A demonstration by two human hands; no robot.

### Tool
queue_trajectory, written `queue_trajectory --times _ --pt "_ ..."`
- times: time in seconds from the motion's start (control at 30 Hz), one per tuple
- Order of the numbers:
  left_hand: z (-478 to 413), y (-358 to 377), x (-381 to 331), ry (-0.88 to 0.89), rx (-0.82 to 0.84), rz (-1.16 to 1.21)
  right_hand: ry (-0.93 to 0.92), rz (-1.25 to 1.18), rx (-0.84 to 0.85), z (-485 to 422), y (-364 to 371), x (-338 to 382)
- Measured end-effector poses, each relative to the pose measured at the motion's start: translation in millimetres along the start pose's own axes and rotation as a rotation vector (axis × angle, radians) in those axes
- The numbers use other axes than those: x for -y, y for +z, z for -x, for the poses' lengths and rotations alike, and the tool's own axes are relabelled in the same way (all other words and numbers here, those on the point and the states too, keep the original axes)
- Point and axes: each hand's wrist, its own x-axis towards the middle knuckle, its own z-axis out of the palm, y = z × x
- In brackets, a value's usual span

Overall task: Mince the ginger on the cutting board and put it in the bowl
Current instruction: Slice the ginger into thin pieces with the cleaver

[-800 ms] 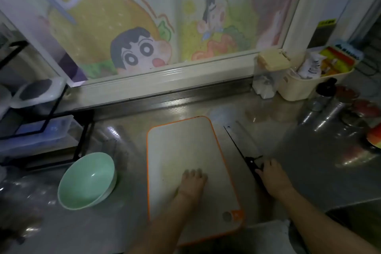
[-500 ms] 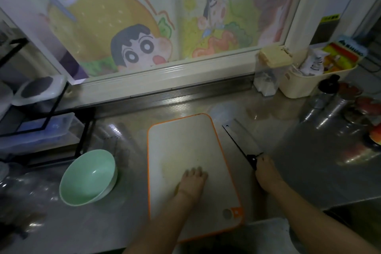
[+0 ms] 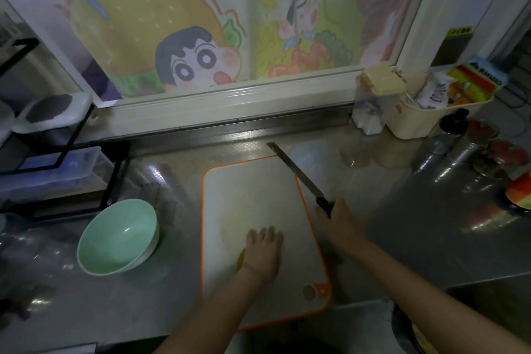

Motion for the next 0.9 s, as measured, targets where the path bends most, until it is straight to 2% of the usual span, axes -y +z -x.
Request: queue_trajectory --times 0.1,0.2,0.37,0.5,0.77,0.9 --pt "8.4 -5.3 1.9 -0.058 -0.087 0.046 -0.083 -0.054 -0.066 10.1 4.5 26.1" --pt "15.2 -5.8 6.3 -0.190 -0.141 0.108 -0.192 -0.137 -0.143 15.1 10.7 42.9" --pt "28.1 2.4 18.7 -0.413 0.007 0.317 -0.293 -0.308 -0.125 21.5 17.4 54.2" --pt "30.7 11.1 26.4 -0.399 0.031 0.609 -0.325 -0.332 -0.096 26.4 24.6 49.3" --pt "25.1 7.1 32.4 -0.391 -0.213 0.828 -0.376 -0.275 -0.102 30.4 27.7 40.6" --pt "22.5 8.9 38.3 -0.337 -0.232 0.863 -0.380 -0.231 -0.093 35.1 27.3 30.0"
